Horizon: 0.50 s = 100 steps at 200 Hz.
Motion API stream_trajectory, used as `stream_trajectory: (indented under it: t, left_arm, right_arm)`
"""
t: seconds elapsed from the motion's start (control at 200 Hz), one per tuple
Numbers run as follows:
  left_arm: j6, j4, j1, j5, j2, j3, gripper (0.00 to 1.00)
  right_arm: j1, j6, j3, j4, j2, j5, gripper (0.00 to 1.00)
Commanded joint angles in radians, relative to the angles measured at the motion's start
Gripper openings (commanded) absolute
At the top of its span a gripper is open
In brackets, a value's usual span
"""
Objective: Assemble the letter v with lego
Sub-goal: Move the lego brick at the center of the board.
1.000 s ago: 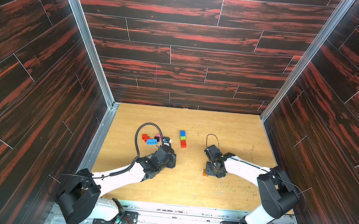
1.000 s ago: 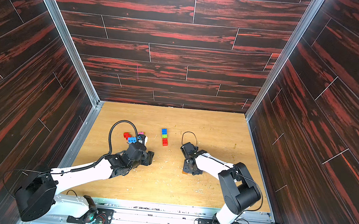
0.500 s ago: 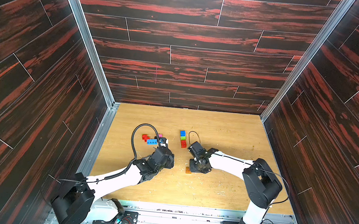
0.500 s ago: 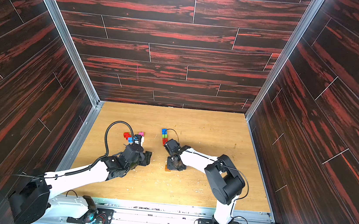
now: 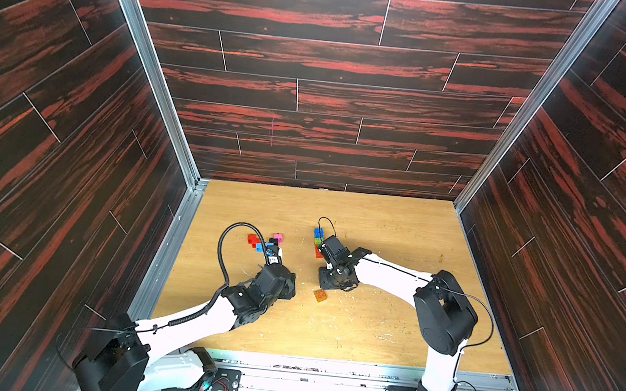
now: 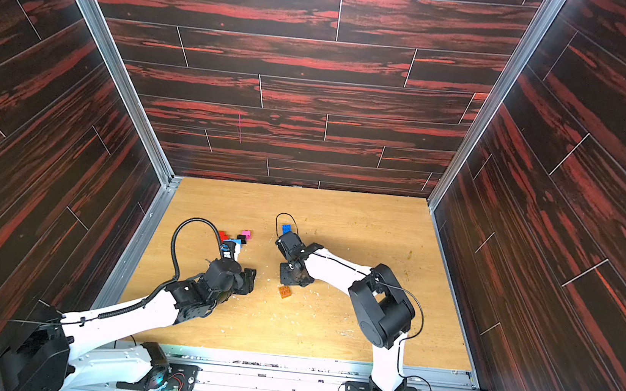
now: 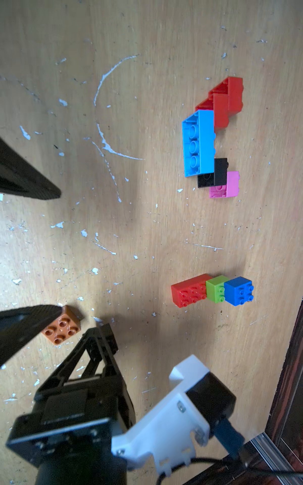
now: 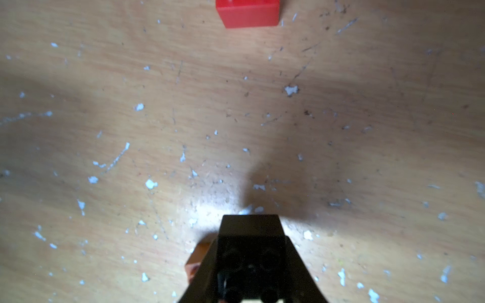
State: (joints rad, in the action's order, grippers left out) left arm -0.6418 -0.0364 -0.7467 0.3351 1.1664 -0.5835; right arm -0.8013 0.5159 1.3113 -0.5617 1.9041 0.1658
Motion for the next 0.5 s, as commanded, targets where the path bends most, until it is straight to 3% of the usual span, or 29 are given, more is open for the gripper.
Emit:
stream_trajectory:
  t: [0.0,0.296,0.496]
  left_arm:
    - [-0.015,0.0,-0.004,0.034,-0.036,0.024,0.66]
    - [-0.021,0.024,-0.012,0.03,-0.045,0.04,0.66]
    - [-0.028,0.043,-0.027,0.023,-0.048,0.058,0.66]
  right_arm:
    - [-0.02,-0.106,-0.059,-0.031,-0.083,0.014,0.25]
    - [-0.038,-0.239,-0.278,0.081,-0.264,-0.057,0.25]
    - [-0.047,-0.271,-0.281,0.11,-0.275,-0.067,0.25]
